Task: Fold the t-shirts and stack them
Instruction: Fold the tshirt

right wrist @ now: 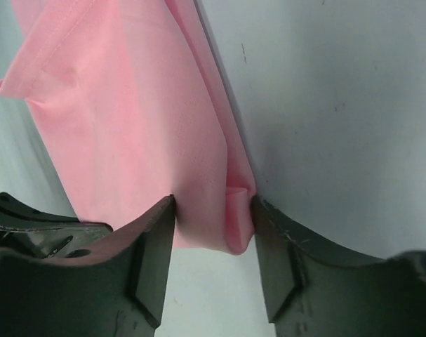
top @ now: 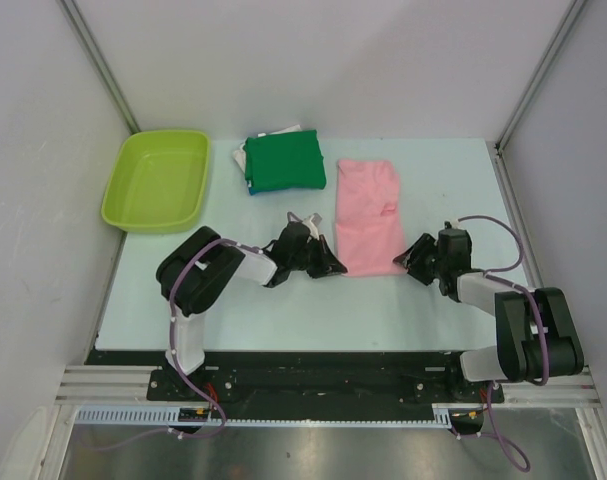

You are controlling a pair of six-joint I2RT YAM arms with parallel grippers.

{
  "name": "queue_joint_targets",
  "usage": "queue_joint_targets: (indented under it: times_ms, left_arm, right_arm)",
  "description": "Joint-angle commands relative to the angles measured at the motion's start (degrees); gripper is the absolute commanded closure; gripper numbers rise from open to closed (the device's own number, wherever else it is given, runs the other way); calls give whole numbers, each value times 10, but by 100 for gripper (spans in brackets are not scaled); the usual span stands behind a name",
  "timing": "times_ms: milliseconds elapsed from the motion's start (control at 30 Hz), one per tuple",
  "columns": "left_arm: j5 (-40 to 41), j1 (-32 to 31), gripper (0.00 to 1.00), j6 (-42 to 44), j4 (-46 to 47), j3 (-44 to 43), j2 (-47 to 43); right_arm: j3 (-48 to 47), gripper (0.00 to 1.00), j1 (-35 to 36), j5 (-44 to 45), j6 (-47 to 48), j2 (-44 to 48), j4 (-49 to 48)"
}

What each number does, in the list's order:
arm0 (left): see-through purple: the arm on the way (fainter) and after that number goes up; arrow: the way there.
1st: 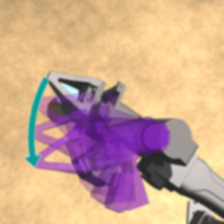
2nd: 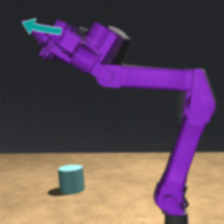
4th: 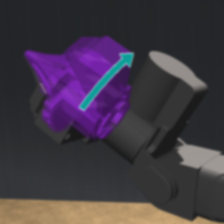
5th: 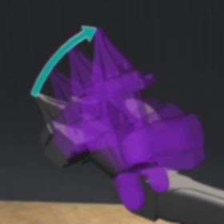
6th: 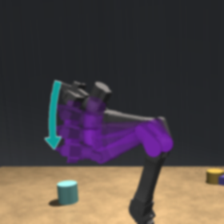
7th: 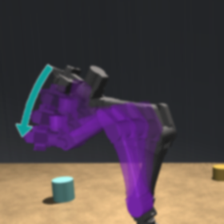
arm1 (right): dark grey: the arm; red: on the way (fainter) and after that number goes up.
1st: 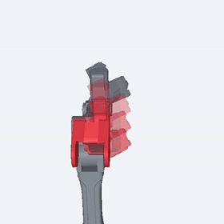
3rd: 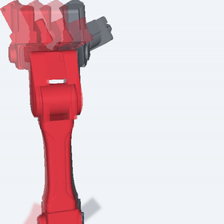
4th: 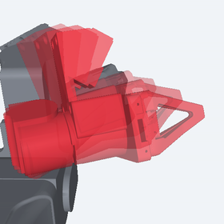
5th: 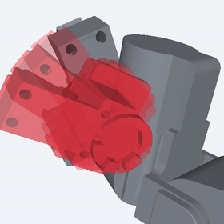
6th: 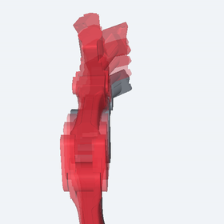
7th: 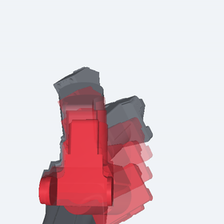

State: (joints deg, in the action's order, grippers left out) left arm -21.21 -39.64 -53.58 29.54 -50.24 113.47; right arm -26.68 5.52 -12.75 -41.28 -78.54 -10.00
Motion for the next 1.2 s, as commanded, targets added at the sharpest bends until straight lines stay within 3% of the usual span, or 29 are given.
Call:
queue_joint_targets:
  times_ms: [0,100,133,267,533,867,1000,1167]
  left_arm:
    - [11,-2,100,14,-60,29,-7]
    - [12,-1,100,14,-57,40,-19]
    - [13,0,100,13,-57,44,-23]
    - [6,-2,100,8,-48,73,-53]
    - [22,-41,100,9,-79,179,-198]
    - [126,-143,100,-50,-138,327,-422]
    - [177,-184,100,-64,-206,337,-544]
    - [210,-182,100,-3,-315,235,-592]
  right_arm:
    - [13,52,7,-5,-6,-29,-28]
    - [16,80,10,-4,-10,-37,-32]
    - [16,100,12,1,-11,-38,-28]
    - [22,100,30,20,-6,-11,10]
    - [73,100,137,105,-44,208,153]
    - [111,100,435,299,-225,458,407]
    - [93,100,570,399,-287,470,447]
    - [-2,100,600,462,-229,395,423]
